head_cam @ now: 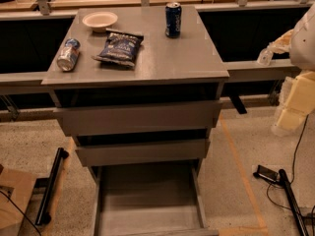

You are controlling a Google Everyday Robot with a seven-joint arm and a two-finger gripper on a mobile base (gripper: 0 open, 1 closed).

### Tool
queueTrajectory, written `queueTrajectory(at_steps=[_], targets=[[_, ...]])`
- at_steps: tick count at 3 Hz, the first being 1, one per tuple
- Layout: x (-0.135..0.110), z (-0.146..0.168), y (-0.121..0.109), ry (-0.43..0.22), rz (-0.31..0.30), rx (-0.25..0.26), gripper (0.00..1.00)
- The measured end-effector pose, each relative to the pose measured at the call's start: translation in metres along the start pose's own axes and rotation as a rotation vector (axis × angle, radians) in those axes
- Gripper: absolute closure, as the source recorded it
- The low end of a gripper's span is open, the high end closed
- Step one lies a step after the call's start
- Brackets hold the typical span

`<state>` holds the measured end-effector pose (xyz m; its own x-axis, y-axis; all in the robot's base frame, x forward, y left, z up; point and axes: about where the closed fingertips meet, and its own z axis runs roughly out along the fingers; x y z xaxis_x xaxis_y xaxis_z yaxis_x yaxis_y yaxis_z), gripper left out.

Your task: Place pepsi can into bottom drawer

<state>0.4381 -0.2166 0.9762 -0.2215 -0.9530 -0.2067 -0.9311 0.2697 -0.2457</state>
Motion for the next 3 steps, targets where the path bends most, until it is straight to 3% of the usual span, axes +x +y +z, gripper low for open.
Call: queueTrajectory(at_steps=[1, 2, 3], targets=[[0.0, 0.0, 0.0, 0.0, 0.0, 0.0, 0.0], [-0.008, 0.009, -0.017, -0.093, 0.03, 0.037, 0.0], [-0.031, 0.032, -0.064, -0.298, 0.084, 0.094, 0.0]])
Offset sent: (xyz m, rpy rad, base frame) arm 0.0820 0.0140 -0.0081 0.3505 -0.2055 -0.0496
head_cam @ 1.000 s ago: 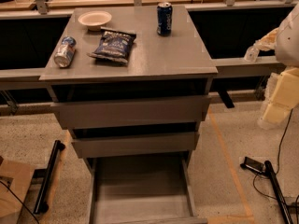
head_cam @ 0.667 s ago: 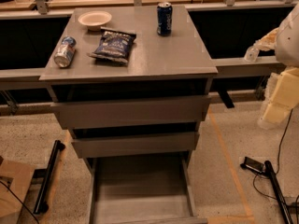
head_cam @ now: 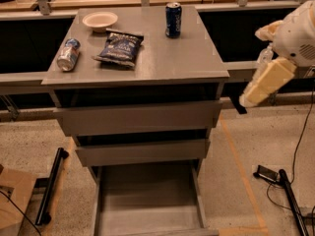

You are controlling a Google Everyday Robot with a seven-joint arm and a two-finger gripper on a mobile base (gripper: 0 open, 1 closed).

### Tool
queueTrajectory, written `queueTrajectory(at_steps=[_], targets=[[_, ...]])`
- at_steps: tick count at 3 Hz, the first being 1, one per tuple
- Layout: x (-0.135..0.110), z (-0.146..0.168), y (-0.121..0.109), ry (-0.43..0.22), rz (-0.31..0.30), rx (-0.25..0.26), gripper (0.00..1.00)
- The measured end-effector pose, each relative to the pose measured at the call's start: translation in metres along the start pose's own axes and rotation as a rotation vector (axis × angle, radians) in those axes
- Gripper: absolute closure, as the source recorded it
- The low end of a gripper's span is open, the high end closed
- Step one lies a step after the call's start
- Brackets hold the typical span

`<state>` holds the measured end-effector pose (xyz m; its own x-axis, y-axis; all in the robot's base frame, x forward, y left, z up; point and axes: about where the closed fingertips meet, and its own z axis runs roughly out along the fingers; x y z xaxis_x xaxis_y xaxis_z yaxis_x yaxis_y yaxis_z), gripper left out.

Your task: Place pepsi can into bottom drawer

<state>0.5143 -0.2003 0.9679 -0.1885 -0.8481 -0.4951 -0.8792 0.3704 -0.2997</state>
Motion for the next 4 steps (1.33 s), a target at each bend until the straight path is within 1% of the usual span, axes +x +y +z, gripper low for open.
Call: queueTrajectory(at_steps=[1, 2, 3, 4], targets=[[-0.028, 0.037, -0.05, -0.218, 0.042, 0.062, 0.0], [-0.062, 0.065, -0.105, -0.437, 0.127, 0.124, 0.0], [-0.063, 0.072, -0.118, -0.469, 0.154, 0.143, 0.0], [-0.073, 0.096, -0.117, -0.482, 0.16, 0.145, 0.0]])
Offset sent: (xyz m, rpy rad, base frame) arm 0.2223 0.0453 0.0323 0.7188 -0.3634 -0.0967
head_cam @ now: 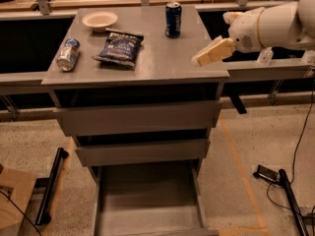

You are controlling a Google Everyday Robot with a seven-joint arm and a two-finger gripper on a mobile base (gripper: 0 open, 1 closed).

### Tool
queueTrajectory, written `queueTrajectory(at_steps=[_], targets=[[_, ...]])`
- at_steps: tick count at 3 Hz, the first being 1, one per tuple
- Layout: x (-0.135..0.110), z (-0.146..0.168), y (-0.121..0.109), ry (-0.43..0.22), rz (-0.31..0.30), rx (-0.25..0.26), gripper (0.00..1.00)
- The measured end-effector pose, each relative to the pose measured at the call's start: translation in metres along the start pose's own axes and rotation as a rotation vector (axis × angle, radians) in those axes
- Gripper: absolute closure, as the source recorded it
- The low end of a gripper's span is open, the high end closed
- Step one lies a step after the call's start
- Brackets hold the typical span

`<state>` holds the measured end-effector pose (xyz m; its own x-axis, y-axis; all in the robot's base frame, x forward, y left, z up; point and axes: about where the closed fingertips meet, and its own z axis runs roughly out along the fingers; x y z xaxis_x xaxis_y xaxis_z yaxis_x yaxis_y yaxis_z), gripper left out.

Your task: Place pepsi can into bottom drawer

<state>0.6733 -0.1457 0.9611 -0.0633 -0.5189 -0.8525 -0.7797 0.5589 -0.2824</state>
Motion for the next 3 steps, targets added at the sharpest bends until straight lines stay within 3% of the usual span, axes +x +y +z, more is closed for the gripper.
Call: queueTrajectory(at_steps=[2, 3], targets=[[0.003, 0.099, -0.073, -0.086, 0.052, 0.148, 0.0], [0.014, 0.144, -0.112, -0.11, 0.109, 0.233, 0.0]])
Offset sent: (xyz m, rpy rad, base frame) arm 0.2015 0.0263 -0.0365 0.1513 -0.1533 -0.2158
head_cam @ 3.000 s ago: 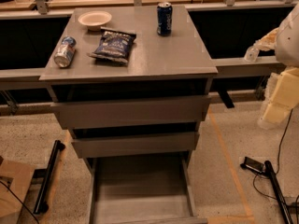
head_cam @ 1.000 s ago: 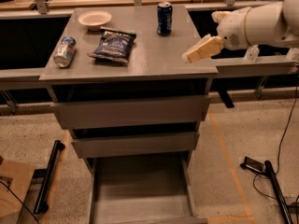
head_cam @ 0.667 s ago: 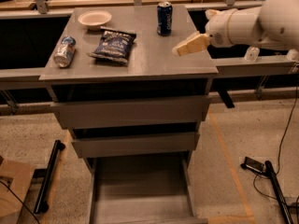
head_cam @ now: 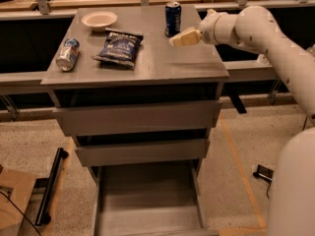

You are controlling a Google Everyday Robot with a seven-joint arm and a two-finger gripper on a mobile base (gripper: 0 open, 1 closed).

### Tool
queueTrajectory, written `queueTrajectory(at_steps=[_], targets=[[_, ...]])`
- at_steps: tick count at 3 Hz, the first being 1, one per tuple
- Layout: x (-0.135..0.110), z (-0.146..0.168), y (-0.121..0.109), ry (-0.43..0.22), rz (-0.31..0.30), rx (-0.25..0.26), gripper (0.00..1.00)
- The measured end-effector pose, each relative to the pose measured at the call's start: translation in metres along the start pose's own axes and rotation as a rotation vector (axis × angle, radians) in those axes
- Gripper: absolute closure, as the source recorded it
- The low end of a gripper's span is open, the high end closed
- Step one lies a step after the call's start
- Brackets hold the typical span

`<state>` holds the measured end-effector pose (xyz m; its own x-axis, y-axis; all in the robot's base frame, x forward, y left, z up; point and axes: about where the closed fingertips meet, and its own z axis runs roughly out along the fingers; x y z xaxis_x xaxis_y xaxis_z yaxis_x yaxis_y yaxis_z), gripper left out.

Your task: Place pepsi can into bottom drawer

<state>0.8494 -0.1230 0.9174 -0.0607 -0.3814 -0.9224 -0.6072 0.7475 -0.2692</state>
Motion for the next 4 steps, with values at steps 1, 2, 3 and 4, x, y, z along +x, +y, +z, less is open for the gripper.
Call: queueTrajectory(at_steps=[1, 2, 3, 4], targets=[[0.012, 0.044, -0.023, -0.013, 0.062, 0.067, 0.0], [0.016, 0.084, -0.032, -0.035, 0.119, 0.096, 0.0], [0.006, 0.125, -0.031, -0.075, 0.156, 0.098, 0.02], [-0.008, 0.144, -0.026, -0.107, 0.159, 0.088, 0.24]])
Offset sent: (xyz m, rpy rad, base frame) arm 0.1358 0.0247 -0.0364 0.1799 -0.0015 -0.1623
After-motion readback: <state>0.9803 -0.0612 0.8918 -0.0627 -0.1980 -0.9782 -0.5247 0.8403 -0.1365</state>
